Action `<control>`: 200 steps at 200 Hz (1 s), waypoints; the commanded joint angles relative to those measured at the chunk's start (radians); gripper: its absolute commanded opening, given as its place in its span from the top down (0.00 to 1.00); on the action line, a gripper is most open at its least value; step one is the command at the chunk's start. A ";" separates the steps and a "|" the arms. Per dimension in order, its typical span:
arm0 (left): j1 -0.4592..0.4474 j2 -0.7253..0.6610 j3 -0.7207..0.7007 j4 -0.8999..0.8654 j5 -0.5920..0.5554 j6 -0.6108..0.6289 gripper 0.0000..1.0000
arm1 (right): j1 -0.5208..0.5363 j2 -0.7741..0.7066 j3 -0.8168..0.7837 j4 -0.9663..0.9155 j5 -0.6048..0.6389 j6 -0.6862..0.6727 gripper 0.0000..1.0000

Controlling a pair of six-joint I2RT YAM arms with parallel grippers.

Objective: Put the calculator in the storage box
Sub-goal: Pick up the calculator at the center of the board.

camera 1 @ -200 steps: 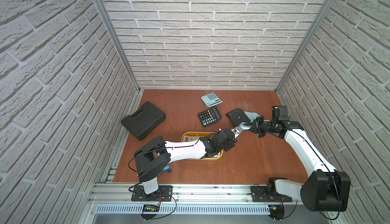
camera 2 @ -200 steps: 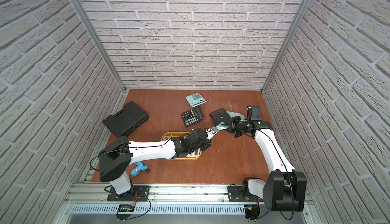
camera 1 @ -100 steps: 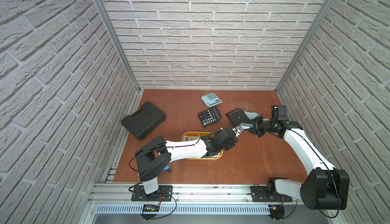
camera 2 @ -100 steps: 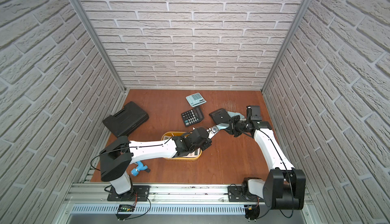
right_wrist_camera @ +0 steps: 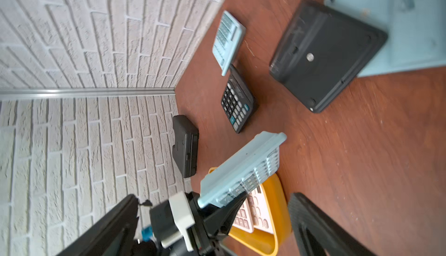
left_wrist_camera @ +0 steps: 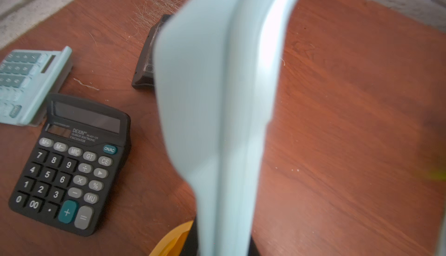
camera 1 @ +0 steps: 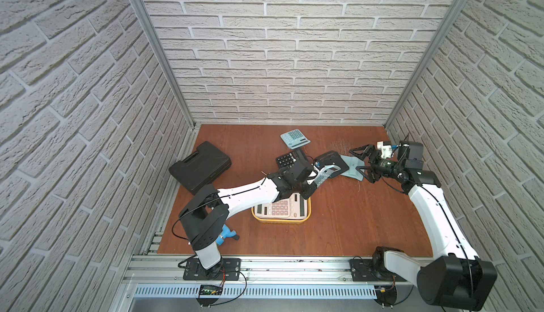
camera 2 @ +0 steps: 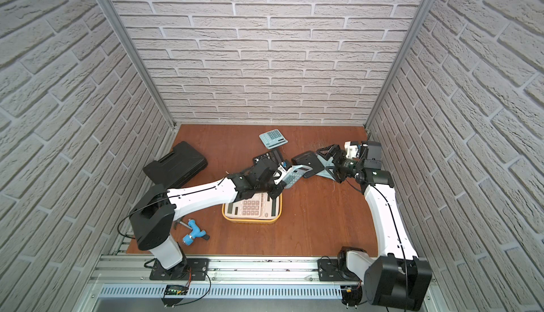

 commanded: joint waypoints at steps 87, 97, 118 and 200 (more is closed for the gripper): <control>0.325 -0.072 -0.041 0.231 0.892 -0.462 0.89 | 0.080 -0.003 -0.115 0.423 -0.145 -0.258 0.06; 0.333 -0.078 -0.053 0.255 0.923 -0.490 0.88 | 0.098 0.036 -0.090 0.420 -0.161 -0.265 0.07; 0.347 -0.073 -0.075 0.312 0.996 -0.561 0.88 | 0.132 0.124 -0.021 0.399 -0.198 -0.295 0.12; 0.356 -0.060 -0.119 0.352 1.074 -0.620 0.89 | 0.269 0.409 0.223 0.272 -0.364 -0.398 0.26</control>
